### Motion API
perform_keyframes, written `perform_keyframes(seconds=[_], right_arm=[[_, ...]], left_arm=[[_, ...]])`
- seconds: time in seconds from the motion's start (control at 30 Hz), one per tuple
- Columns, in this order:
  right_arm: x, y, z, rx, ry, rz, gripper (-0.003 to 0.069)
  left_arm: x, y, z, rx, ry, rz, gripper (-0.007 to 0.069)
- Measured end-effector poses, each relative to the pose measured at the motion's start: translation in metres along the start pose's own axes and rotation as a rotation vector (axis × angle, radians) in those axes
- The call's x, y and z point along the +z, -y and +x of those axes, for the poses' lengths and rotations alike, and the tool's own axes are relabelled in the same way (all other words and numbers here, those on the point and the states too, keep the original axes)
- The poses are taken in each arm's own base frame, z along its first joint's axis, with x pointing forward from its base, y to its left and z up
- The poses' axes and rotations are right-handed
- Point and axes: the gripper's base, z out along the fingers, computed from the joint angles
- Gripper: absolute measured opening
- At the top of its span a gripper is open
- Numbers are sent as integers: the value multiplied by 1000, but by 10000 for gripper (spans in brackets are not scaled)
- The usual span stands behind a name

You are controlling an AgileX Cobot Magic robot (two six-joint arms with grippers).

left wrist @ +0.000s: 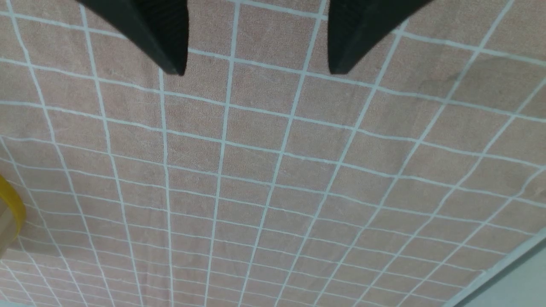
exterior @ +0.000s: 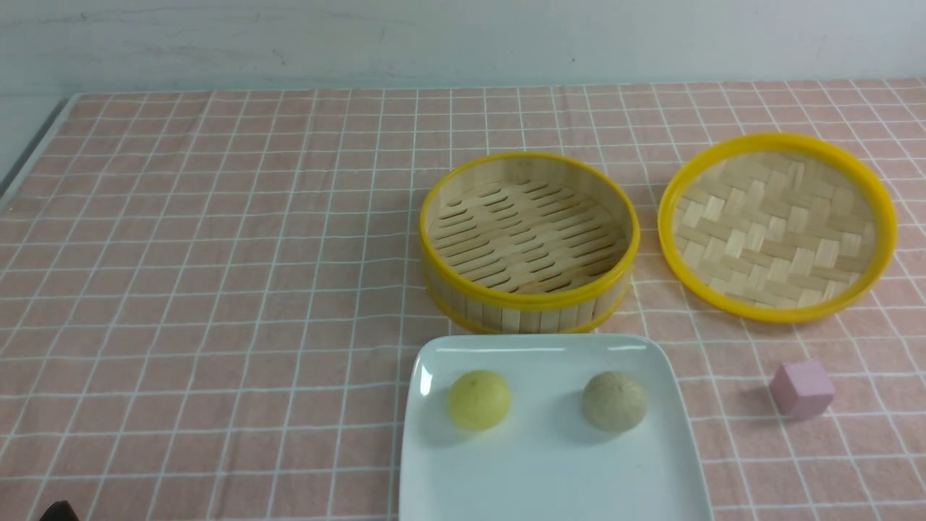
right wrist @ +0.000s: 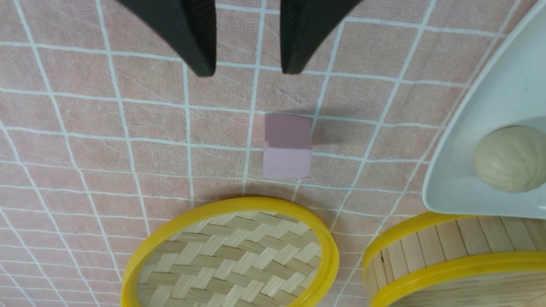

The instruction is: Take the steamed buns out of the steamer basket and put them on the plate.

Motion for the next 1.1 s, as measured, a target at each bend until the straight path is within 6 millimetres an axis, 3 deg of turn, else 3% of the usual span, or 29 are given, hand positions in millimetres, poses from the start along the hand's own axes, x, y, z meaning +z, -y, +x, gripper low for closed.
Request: perform_keyframes(seconds=[1.1], right_arm=[[0,0,0,29,0,-3,240]], left_arm=[[0,0,0,1,0,0,449]])
